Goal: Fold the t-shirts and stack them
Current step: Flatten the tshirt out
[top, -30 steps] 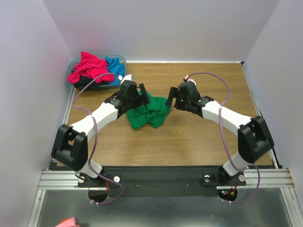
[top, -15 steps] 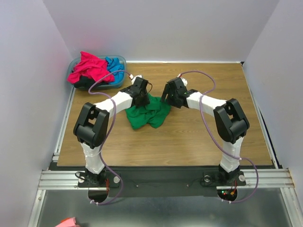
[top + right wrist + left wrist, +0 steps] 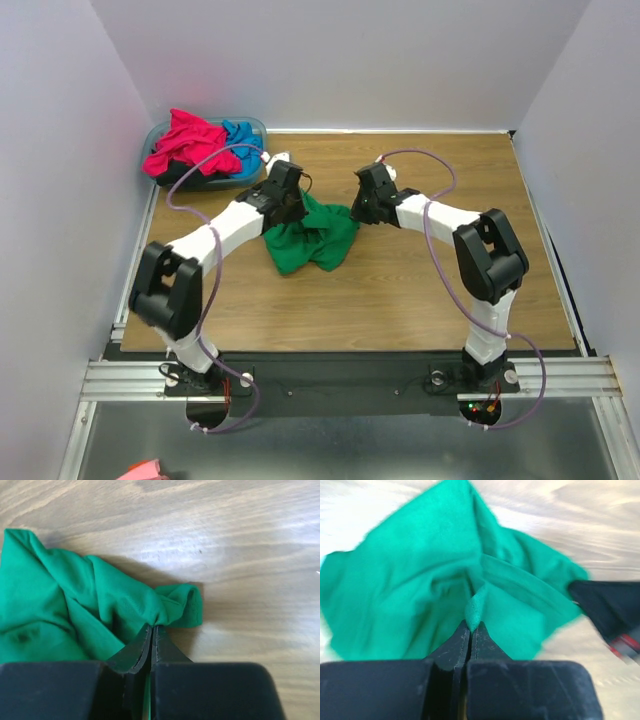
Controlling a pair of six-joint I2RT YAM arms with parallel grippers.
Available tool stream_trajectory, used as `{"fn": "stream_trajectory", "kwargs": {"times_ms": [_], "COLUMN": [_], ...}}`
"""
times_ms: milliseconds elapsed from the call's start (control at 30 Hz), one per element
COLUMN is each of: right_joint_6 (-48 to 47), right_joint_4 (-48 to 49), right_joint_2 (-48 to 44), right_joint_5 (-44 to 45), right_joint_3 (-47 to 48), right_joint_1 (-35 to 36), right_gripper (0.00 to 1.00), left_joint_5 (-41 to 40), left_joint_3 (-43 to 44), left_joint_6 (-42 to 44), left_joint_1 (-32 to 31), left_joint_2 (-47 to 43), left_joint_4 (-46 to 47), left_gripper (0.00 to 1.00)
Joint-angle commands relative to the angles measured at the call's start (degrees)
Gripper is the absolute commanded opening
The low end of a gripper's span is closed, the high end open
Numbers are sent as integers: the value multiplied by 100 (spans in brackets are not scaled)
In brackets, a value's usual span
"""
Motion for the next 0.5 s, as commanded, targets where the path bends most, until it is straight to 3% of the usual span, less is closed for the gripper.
{"fn": "stream_trajectory", "kwargs": {"times_ms": [0, 233, 467], "right_joint_6": [-263, -755, -1274], "right_joint_4": [163, 163, -625], "right_joint_2": [-764, -3219, -5436], "right_joint_5": [185, 985, 2065], "right_joint_3": [-139, -992, -1073], "right_joint_1": [-27, -27, -27], "right_gripper": [0, 0, 0], "left_joint_5": [-106, -220, -377], "left_joint_3": [-363, -645, 22], "left_joint_6": [36, 71, 107], "left_joint_1": [-22, -22, -22], "left_joint_2": [-1361, -3180, -4507], "left_joint_4": [25, -239, -318], "left_gripper": [0, 0, 0]}}
